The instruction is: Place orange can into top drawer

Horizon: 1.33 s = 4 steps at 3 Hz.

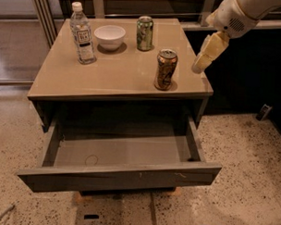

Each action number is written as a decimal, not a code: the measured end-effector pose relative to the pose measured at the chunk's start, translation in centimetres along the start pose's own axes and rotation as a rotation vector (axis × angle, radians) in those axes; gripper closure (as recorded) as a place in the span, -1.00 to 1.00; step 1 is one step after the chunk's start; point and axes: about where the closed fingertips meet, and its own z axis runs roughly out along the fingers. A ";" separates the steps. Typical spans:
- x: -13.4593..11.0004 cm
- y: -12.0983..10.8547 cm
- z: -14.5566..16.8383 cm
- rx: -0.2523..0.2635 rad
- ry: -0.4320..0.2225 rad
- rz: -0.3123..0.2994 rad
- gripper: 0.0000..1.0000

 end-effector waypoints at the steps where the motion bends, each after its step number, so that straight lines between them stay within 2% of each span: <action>1: -0.5 -0.4 1.8 -0.047 -0.043 0.037 -1.00; 2: -1.9 -0.3 3.9 -0.099 -0.095 0.057 -1.00; 3: -3.2 0.3 6.8 -0.152 -0.139 0.047 -1.00; 4: -3.8 1.1 9.0 -0.186 -0.154 0.035 -1.00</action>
Offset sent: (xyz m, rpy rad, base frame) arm 0.0330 0.0503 -0.0271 0.2044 0.1159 0.0521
